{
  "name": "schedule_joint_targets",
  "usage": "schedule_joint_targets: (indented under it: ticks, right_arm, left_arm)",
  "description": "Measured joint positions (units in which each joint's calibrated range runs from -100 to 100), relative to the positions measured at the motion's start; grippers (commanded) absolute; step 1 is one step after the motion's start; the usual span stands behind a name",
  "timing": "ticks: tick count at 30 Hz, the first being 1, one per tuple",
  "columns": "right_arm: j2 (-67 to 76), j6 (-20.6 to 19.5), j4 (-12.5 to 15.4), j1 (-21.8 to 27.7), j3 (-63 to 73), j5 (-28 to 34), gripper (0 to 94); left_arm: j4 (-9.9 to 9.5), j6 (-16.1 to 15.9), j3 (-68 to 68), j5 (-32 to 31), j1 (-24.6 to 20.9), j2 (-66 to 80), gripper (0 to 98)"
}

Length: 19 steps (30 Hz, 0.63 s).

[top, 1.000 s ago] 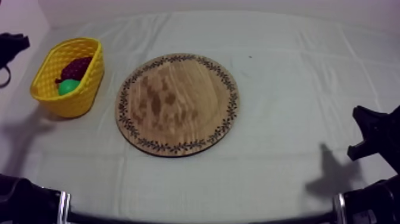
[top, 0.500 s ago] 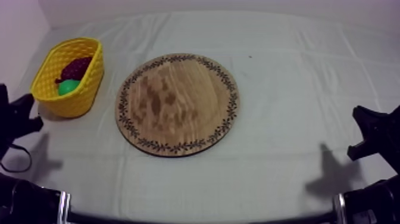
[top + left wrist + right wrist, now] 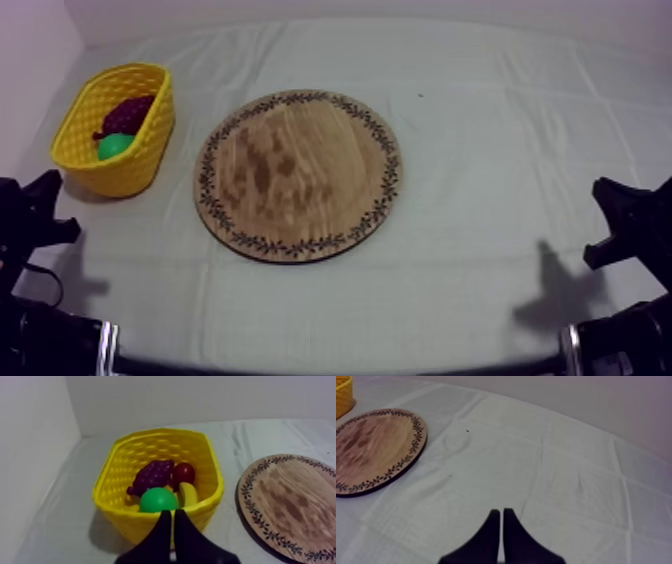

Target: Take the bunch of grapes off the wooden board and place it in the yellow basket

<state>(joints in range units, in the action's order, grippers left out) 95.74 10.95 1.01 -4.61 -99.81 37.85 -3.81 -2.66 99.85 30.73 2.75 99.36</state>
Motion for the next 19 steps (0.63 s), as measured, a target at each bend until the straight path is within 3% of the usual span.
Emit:
schedule_joint_targets:
  ticks: [19]
  right_arm:
    - [0.0,0.0,0.0,0.0,0.0,0.0,0.4]
  left_arm:
    - [1.11,-1.2,-0.2,2.4,0.2,0.6,0.0]
